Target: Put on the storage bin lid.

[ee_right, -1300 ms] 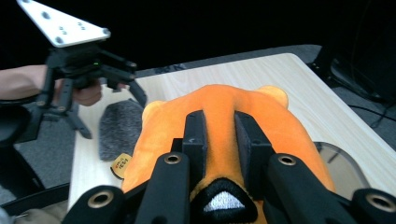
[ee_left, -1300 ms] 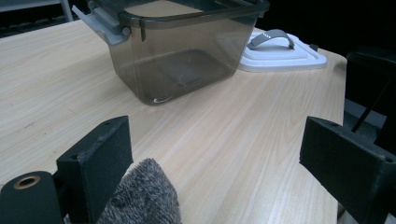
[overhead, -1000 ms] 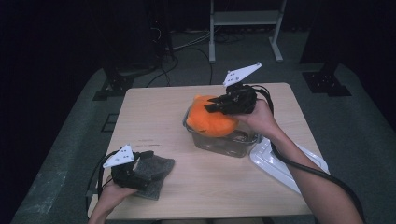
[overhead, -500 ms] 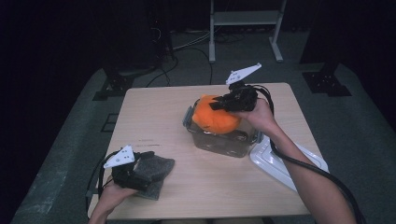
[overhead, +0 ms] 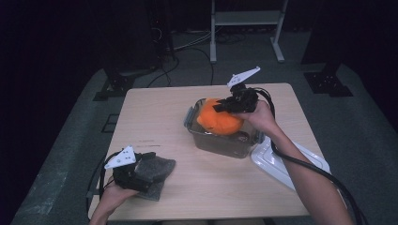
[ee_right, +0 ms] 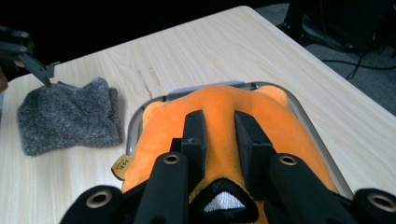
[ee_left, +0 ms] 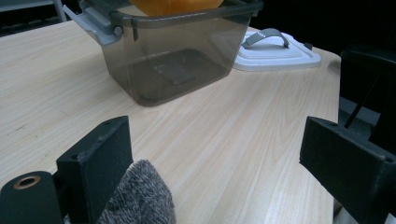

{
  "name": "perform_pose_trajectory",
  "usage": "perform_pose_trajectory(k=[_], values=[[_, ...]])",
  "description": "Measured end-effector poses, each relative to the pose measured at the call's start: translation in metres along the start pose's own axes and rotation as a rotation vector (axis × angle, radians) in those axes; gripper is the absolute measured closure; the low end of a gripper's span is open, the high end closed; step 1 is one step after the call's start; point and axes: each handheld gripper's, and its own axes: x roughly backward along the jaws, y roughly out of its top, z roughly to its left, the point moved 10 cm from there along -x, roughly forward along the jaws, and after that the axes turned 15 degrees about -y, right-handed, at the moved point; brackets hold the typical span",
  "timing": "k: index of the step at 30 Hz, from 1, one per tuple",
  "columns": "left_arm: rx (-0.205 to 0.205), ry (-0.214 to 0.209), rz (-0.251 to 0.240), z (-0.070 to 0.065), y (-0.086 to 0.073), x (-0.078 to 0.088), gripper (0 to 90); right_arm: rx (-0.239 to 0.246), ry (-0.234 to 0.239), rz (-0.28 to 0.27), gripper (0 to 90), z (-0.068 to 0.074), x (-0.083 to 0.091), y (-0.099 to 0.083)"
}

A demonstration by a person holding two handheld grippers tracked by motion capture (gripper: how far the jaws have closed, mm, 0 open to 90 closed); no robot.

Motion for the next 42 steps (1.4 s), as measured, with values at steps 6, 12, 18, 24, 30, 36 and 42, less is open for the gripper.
perform_pose_trajectory(k=[6,12,18,24,30,36,42], values=[[-0.001,-0.004,-0.002,-0.001,0.001,-0.001,8.6,-0.001,-0.002,0.011,74.7,-0.004,-0.007,-0.007],[0.001,-0.005,-0.002,-0.001,0.000,-0.002,8.6,-0.007,-0.002,0.028,74.6,-0.006,-0.015,-0.015],[0.000,-0.007,0.003,-0.001,0.000,-0.002,8.6,-0.018,0.004,0.049,74.3,-0.009,-0.022,-0.022],[0.002,-0.008,0.000,-0.001,0.000,-0.002,8.6,-0.027,0.010,0.069,73.7,-0.010,-0.031,-0.029],[0.001,-0.007,-0.002,-0.001,0.000,-0.002,8.7,-0.050,0.018,0.086,72.4,-0.012,-0.038,-0.033],[0.000,-0.006,-0.001,-0.001,0.001,-0.001,8.7,-0.048,0.029,0.109,70.3,-0.010,-0.045,-0.037],[0.000,-0.004,-0.004,-0.001,0.001,0.000,8.6,-0.049,0.037,0.129,68.6,-0.007,-0.048,-0.038]])
